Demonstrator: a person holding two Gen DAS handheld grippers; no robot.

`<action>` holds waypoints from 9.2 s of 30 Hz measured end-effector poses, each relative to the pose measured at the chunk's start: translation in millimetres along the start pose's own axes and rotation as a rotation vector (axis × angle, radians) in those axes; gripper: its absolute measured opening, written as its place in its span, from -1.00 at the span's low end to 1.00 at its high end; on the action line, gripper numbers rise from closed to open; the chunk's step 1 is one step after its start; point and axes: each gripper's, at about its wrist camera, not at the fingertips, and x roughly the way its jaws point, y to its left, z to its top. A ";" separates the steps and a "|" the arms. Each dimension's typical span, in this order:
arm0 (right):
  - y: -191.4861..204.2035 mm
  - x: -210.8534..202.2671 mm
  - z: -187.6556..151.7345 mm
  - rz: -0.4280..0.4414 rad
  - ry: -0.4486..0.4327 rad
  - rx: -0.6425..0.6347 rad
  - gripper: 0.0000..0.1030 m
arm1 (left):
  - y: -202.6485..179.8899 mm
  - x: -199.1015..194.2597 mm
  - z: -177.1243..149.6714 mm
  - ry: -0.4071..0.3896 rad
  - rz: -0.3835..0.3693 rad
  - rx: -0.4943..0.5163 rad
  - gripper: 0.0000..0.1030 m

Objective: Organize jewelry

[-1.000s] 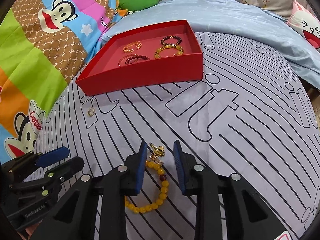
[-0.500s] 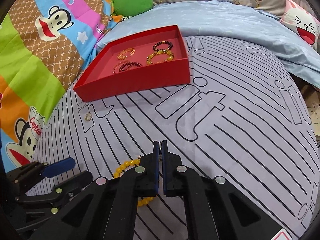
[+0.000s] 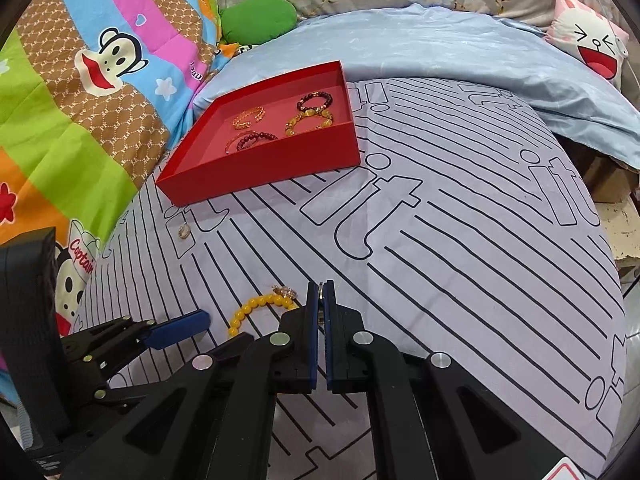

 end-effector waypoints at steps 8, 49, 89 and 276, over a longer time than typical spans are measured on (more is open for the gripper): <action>-5.0 -4.1 -3.0 -0.001 -0.002 0.016 -0.95 | -7.0 7.9 2.9 -0.016 0.018 0.039 -0.80; 52.1 -23.0 50.3 0.115 -0.087 -0.093 -0.95 | 28.7 -78.0 53.8 -0.182 0.012 -0.031 -0.86; 64.4 130.4 211.3 0.029 -0.071 -0.129 -0.94 | 116.6 33.4 232.2 -0.212 0.114 -0.116 -0.86; 62.8 94.2 198.7 0.026 -0.152 -0.145 -0.69 | 98.2 6.2 219.0 -0.244 0.178 -0.106 -0.68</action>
